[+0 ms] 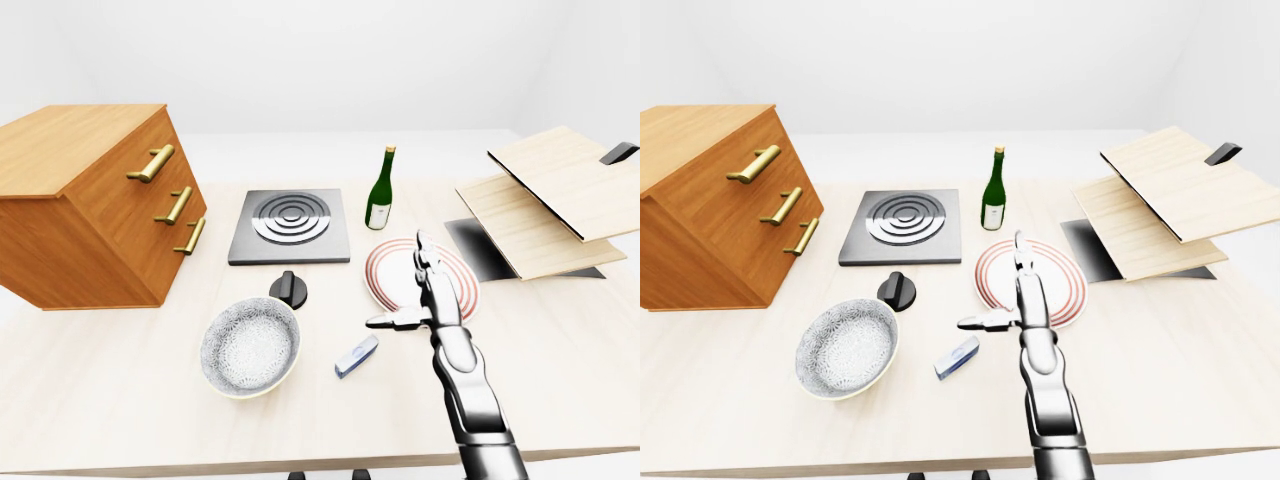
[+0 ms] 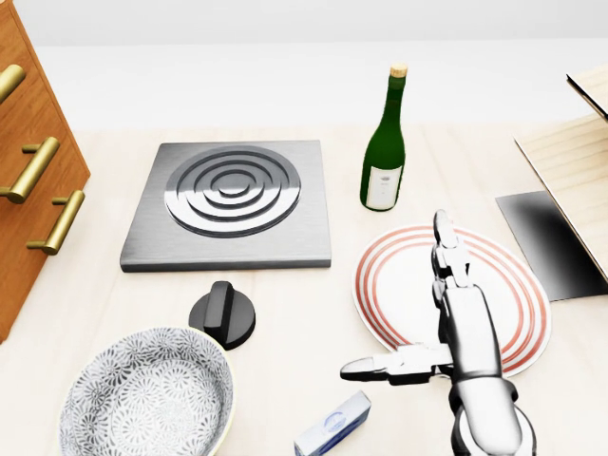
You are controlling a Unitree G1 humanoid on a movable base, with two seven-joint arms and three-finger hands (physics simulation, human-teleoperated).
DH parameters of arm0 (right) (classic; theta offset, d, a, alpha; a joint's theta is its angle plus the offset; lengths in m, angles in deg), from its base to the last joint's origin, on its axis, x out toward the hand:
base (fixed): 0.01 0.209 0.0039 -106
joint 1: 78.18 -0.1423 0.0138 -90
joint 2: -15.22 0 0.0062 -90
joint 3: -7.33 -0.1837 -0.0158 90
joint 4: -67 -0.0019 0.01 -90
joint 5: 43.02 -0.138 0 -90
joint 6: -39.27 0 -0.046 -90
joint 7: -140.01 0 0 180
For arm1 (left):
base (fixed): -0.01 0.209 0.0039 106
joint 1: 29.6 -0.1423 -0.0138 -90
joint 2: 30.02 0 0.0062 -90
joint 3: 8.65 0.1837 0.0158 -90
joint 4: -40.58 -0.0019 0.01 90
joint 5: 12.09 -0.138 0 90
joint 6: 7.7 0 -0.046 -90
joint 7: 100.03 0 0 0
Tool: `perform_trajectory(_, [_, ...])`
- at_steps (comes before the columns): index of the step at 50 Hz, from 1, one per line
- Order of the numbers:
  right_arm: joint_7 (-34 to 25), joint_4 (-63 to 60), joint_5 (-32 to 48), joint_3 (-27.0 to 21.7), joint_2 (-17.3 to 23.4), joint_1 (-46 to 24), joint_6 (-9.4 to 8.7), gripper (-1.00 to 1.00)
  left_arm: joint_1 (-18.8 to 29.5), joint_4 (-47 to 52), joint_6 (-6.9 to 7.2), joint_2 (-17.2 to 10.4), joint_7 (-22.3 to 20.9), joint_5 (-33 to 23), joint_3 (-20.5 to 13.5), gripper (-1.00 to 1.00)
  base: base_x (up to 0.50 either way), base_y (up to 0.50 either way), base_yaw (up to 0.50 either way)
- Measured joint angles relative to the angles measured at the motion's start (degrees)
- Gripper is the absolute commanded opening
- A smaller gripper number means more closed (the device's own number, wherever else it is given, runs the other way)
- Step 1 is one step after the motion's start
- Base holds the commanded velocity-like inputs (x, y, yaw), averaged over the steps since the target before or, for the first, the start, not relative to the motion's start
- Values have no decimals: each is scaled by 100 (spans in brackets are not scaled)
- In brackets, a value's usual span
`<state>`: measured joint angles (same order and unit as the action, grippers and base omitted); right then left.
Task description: Pick up the akita bowl and put it on the plate.
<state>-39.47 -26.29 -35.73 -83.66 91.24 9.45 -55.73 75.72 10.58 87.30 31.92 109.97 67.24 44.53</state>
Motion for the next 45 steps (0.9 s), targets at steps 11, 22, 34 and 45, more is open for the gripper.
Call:
perform_trajectory(11, [-639,-1721,550,-109,215,-450,0,100,-40,0,0,-52,0,47,-42,100,0,0,0])
perform_trajectory(22, [-1362,-2475,1340,-22,373,-1012,0,100,-89,0,0,-35,0,17,-64,100,0,0,0])
perform_trajectory(34, [-2348,-2550,2635,290,535,-1135,0,100,-133,0,0,-62,0,14,-54,100,0,0,0])
perform_trajectory(45, [-3265,-2316,4094,257,578,-1363,0,100,-142,0,0,-76,0,38,-45,100,0,0,0])
